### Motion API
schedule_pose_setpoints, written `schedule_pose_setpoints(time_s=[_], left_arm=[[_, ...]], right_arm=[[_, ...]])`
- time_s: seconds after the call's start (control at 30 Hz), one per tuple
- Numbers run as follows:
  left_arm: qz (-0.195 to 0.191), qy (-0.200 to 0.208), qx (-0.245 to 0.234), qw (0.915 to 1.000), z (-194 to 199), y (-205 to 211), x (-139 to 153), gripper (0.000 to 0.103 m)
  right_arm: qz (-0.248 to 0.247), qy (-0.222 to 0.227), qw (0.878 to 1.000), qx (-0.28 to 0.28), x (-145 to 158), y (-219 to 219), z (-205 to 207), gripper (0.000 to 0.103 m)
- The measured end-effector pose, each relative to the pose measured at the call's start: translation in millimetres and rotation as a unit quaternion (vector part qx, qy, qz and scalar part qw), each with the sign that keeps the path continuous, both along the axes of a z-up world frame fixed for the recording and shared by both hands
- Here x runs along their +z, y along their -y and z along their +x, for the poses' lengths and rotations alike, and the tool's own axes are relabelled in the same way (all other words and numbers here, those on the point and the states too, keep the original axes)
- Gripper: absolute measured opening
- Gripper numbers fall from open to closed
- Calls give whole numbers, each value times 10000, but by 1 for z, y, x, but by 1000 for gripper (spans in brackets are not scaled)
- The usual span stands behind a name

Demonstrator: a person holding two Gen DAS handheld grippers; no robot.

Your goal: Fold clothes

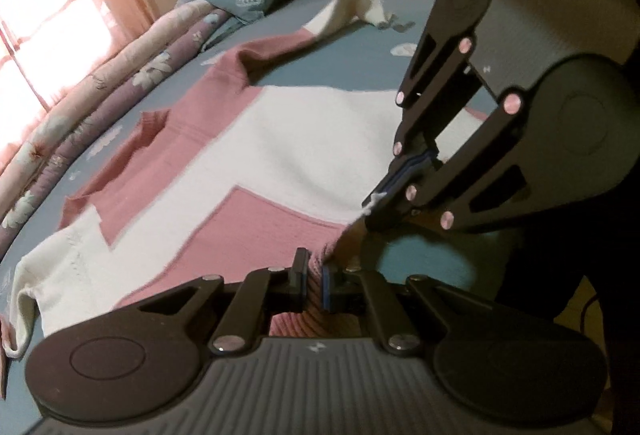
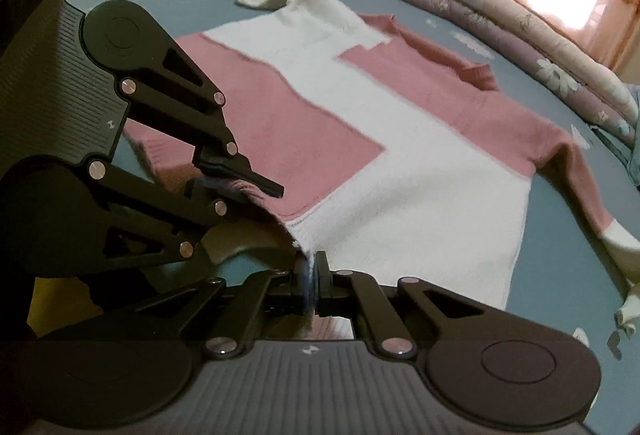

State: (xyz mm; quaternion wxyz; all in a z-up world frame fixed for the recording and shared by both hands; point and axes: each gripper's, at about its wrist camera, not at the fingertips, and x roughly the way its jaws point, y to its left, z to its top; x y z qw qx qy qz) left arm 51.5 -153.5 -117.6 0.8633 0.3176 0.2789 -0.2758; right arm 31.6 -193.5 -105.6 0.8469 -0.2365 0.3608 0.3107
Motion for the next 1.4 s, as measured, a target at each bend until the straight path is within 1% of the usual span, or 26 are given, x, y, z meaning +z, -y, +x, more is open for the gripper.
schedule_pose_setpoints(time_s=[0.03, 0.07, 0.1, 0.13, 0.2, 0.23, 0.27, 0.33, 0.37, 0.4, 0.47, 0.5, 0.53, 0.6, 0.63, 0.67, 0.73, 0.77, 0.83, 0.9, 0.97, 1.03, 1.07, 1.1, 1.23, 1.4], left_arm=[[13, 46, 1, 10000, -1, 0, -1, 4], [10, 43, 20, 10000, 0, 0, 0, 7], [-26, 37, -5, 10000, -2, -1, 2, 12], [-67, 30, -37, 10000, -3, -2, 4, 14], [-135, -14, -171, 9998, -9, -5, 11, 20], [-166, -50, -255, 9995, -13, -8, 14, 22], [-205, -76, -319, 9993, -17, -11, 17, 25], [-228, -133, -413, 9988, -26, -21, 23, 31], [-232, -113, -405, 9988, -28, -26, 26, 37], [-225, -78, -356, 9991, -30, -31, 28, 39], [-248, 23, -87, 9997, -27, -43, 31, 39], [-277, 39, 105, 9996, -21, -47, 32, 39], [-290, 30, 346, 9990, -15, -51, 31, 39], [-321, 1, 798, 9963, -3, -59, 30, 38], [-322, -60, 926, 9952, 1, -61, 28, 38], [-321, -127, 1044, 9939, 4, -62, 26, 38], [-336, -231, 1069, 9934, 3, -62, 22, 38], [-340, -324, 1023, 9936, 1, -61, 20, 38], [-357, -320, 1002, 9938, -4, -59, 16, 38], [-407, -317, 1061, 9930, -7, -61, 17, 39], [-608, -340, 1063, 9919, -6, -64, 21, 40], [-795, -375, 979, 9913, -9, -65, 25, 44], [-762, -354, 981, 9916, -9, -63, 25, 48], [-716, -330, 987, 9920, -10, -61, 24, 49], [-635, -304, 1043, 9921, -12, -57, 21, 49], [-641, -230, 1086, 9918, -13, -59, 24, 49]], right_arm=[[8, -20, 10000, -45, 0, 0, 1, 3], [16, -39, 10000, -90, -1, 0, 2, 5], [24, -59, 9999, -135, -1, -1, 3, 6], [43, -48, 9998, -163, 0, 0, 2, 12], [123, -24, 9998, -179, 5, 2, -2, 13], [244, -45, 9995, -199, 9, 6, -5, 17], [376, -72, 9990, -225, 13, 10, -7, 24], [716, -184, 9965, -389, 22, 22, -13, 30], [882, -232, 9946, -491, 25, 28, -15, 31], [1092, -287, 9916, -638, 28, 35, -15, 32], [1525, -399, 9829, -949, 33, 49, -15, 39], [1672, -382, 9781, -1180, 34, 55, -13, 42], [1715, -388, 9731, -1490, 32, 59, -9, 46], [1745, -459, 9624, -2030, 25, 64, 0, 46], [1749, -524, 9577, -2226, 19, 66, 5, 46], [1622, -555, 9558, -2388, 13, 66, 8, 46], [1313, -603, 9521, -2695, 1, 65, 14, 46], [1201, -492, 9511, -2802, -2, 66, 12, 46], [1079, -299, 9462, -3036, -3, 71, 9, 46], [1396, -410, 9357, -3213, 0, 78, 7, 46], [1628, -417, 9307, -3250, 5, 80, 3, 47], [1775, -416, 9318, -3139, 8, 76, -1, 47], [1845, -416, 9325, -3076, 10, 74, -3, 47], [1915, -415, 9332, -3014, 12, 72, -5, 47], [1810, -475, 9417, -2795, 6, 50, 7, 46], [1655, -552, 9519, -2520, -1, 21, 22, 46]])
